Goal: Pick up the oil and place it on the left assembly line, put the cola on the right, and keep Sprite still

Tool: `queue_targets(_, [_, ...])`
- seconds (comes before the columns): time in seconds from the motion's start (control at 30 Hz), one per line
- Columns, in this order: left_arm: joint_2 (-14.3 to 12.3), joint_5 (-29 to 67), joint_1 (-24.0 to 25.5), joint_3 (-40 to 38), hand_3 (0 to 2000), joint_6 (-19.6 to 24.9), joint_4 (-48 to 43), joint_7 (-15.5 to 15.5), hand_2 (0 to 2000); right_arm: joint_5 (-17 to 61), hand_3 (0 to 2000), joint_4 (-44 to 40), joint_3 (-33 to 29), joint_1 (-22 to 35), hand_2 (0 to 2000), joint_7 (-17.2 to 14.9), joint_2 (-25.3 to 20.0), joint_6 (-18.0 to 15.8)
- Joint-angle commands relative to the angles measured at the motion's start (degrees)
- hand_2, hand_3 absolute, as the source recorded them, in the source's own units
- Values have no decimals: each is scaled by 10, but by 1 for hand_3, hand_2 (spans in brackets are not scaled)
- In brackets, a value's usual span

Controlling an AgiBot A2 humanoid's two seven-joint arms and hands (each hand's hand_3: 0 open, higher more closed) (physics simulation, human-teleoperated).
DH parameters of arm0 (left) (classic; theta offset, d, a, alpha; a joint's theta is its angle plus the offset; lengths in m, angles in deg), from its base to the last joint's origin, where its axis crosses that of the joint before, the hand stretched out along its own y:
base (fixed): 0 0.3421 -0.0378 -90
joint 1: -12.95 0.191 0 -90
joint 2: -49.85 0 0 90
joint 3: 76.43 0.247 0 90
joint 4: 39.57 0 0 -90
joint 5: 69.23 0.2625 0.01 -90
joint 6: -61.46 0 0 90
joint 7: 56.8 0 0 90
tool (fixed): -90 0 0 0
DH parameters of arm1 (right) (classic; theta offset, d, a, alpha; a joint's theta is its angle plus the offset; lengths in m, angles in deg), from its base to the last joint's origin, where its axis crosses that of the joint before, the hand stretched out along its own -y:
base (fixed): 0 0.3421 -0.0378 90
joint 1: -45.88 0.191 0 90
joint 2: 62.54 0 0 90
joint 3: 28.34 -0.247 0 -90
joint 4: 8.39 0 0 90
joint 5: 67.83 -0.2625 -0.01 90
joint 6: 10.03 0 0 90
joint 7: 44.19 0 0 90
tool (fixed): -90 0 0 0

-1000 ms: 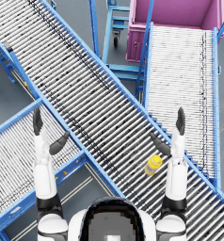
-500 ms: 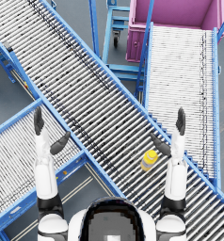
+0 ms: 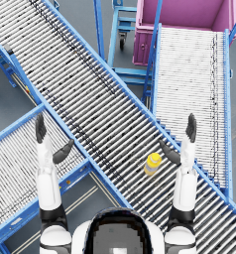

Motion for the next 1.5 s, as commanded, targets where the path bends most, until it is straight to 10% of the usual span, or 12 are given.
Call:
queue_targets(0.03, [0, 0, 0, -1, 0, 0, 0, 0, 0, 0, 0, 3, -4, 7, 0, 0, 0, 0])
queue_targets(0.97, [-12, 0, 9, 7, 0, 0, -8, 0, 0, 0, 0, 41, 100, -159, 0, 0, -2, 0])
queue_targets(1.5, [-18, 0, -1, 20, 0, 0, 55, 0, 0, 0, 0, -279, 200, -72, 0, 0, -51, 0])
